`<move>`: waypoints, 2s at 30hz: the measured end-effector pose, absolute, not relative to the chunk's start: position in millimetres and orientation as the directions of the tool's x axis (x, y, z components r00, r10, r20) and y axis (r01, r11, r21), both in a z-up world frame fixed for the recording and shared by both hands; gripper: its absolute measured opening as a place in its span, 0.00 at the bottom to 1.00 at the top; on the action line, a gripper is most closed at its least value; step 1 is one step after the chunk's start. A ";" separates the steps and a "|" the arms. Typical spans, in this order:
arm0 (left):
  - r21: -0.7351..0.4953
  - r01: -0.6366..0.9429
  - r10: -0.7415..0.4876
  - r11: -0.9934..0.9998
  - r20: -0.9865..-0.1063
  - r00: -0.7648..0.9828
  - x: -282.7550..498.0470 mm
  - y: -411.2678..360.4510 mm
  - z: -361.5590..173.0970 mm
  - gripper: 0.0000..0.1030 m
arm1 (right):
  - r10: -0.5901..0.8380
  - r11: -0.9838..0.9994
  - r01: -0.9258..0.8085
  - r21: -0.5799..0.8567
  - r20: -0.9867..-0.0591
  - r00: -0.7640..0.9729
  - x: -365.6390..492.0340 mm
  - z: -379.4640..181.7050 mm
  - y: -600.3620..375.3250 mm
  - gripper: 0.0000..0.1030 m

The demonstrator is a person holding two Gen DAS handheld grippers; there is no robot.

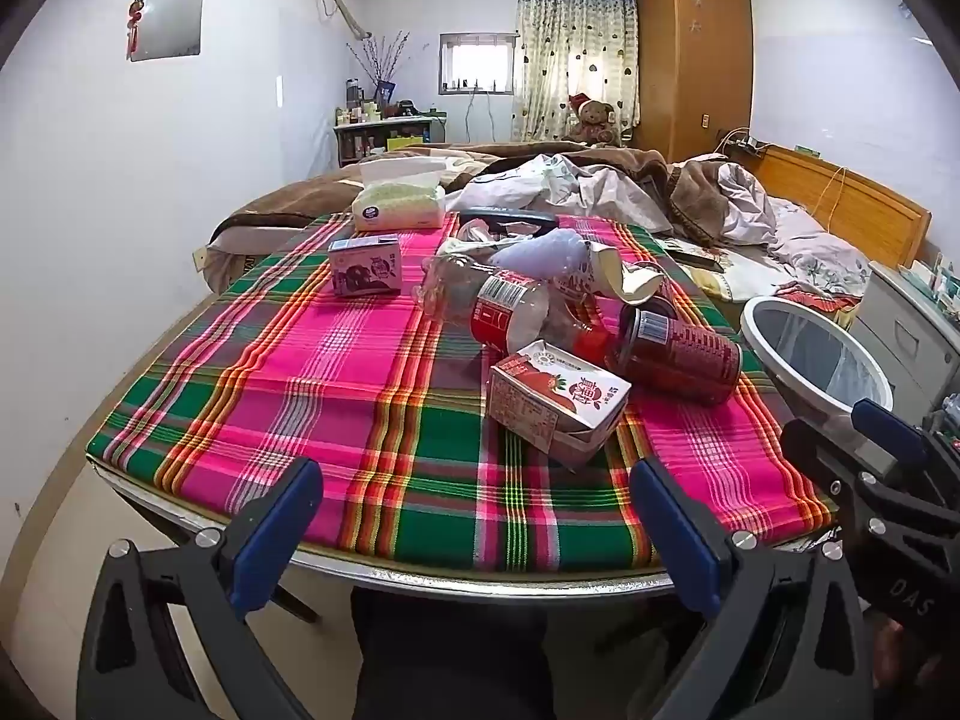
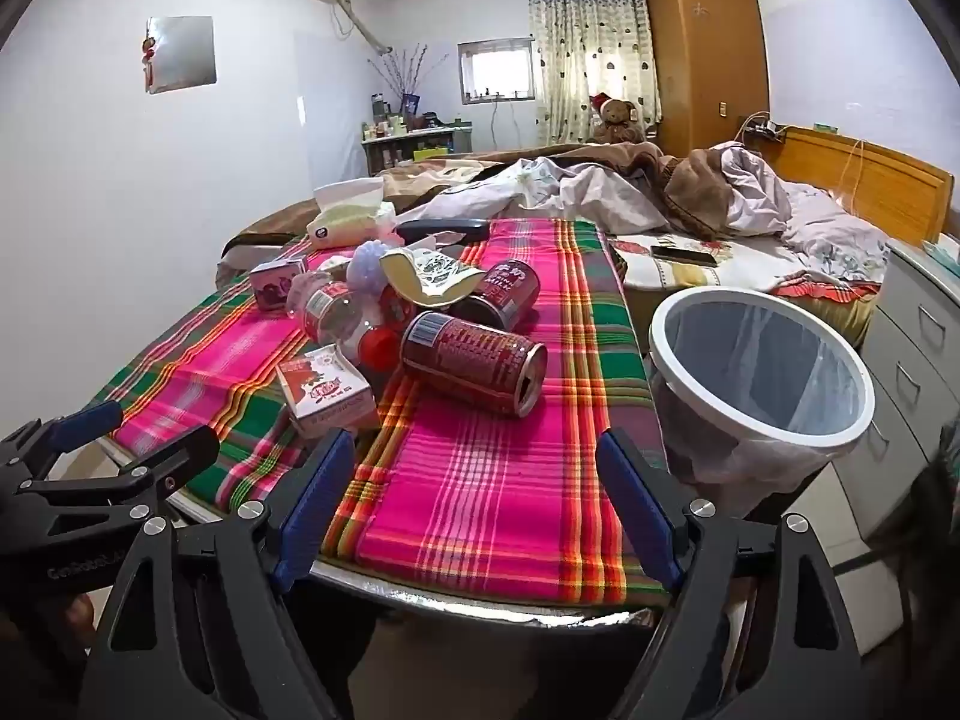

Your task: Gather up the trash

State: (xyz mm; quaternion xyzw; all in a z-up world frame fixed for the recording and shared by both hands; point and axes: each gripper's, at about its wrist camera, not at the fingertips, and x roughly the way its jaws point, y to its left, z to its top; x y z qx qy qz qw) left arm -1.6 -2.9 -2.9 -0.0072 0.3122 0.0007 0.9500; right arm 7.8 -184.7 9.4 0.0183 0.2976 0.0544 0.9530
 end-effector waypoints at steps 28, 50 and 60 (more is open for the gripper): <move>-0.017 0.008 -0.017 1.000 -0.600 0.800 2.9 -1.9 -3.4 1.00 | 0.105 0.994 -0.078 0.072 -0.560 0.822 7.1 10.0 -188.8 0.82; -0.017 0.008 -0.016 1.000 -0.600 0.800 1.3 -1.8 -2.2 1.00 | 0.105 0.994 -0.080 0.069 -0.557 0.824 5.3 11.7 -189.4 0.82; -0.017 0.007 -0.016 1.000 -0.599 0.800 1.6 -1.8 -1.9 1.00 | 0.104 0.995 -0.080 0.067 -0.555 0.825 3.2 13.0 -190.2 0.82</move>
